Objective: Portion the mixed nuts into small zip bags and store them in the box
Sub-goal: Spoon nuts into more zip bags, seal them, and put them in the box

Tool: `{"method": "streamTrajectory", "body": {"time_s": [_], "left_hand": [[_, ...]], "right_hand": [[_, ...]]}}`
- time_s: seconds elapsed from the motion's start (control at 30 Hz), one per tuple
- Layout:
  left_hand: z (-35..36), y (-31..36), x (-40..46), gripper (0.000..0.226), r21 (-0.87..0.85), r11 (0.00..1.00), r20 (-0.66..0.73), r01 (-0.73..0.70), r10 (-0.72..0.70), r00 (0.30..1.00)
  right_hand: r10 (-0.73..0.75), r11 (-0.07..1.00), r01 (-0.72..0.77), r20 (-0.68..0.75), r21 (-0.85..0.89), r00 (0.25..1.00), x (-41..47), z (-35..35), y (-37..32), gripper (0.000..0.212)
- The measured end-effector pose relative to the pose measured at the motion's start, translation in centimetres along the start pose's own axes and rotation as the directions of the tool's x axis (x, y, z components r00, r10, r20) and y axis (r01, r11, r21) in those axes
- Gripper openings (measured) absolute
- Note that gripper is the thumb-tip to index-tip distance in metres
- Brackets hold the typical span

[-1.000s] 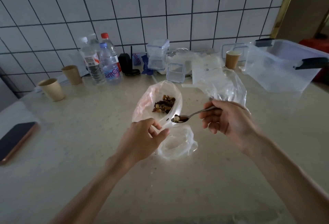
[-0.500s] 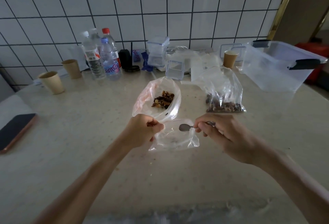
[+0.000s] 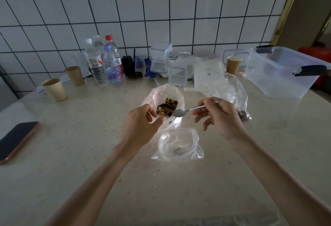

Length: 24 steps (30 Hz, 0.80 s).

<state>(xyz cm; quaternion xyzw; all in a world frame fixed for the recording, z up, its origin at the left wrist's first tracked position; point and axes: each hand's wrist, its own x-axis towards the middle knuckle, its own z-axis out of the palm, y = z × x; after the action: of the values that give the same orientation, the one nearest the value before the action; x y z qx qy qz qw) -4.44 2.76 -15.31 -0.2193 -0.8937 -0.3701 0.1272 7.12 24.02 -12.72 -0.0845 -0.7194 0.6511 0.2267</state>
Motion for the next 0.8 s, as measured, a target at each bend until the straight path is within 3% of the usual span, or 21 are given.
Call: {"method": "streamTrajectory", "body": {"time_s": [0.1, 0.27, 0.43, 0.57, 0.67, 0.8], "left_hand": [[0.4, 0.1, 0.9, 0.031, 0.054, 0.997, 0.029, -0.050, 0.049, 0.998], [1.3, -0.8, 1.8, 0.025, 0.126, 0.991, 0.205, -0.048, 0.022, 0.978], [2.3, -1.4, 1.6, 0.012, 0.097, 0.995, 0.176, -0.027, 0.009, 0.984], [2.8, -1.8, 1.7, 0.014, 0.048, 0.999, 0.158, -0.024, 0.016, 0.987], [3.2, -2.1, 1.9, 0.017, 0.021, 0.998, 0.144, -0.052, 0.048, 0.988], [3.7, -2.6, 2.0, 0.017, -0.025, 0.999, 0.152, -0.041, 0.044, 0.987]], "right_hand": [[0.022, 0.994, -0.021, 0.003, -0.103, 1.000, 1.2, 1.3, 0.4, 0.027], [0.066, 0.969, -0.069, -0.022, -0.236, 0.998, 1.8, 2.0, 0.9, 0.027], [0.057, 0.950, -0.074, -0.062, -0.304, 0.996, 2.0, 2.2, 0.7, 0.027], [0.025, 0.929, -0.035, -0.029, -0.369, 0.999, 2.1, 2.5, 0.9, 0.029], [0.075, 0.937, -0.083, -0.037, -0.339, 0.997, 2.6, 2.7, 1.5, 0.028], [0.266, 0.951, -0.270, -0.042, -0.153, 0.963, 2.9, 2.6, 2.4, 0.026]]}}
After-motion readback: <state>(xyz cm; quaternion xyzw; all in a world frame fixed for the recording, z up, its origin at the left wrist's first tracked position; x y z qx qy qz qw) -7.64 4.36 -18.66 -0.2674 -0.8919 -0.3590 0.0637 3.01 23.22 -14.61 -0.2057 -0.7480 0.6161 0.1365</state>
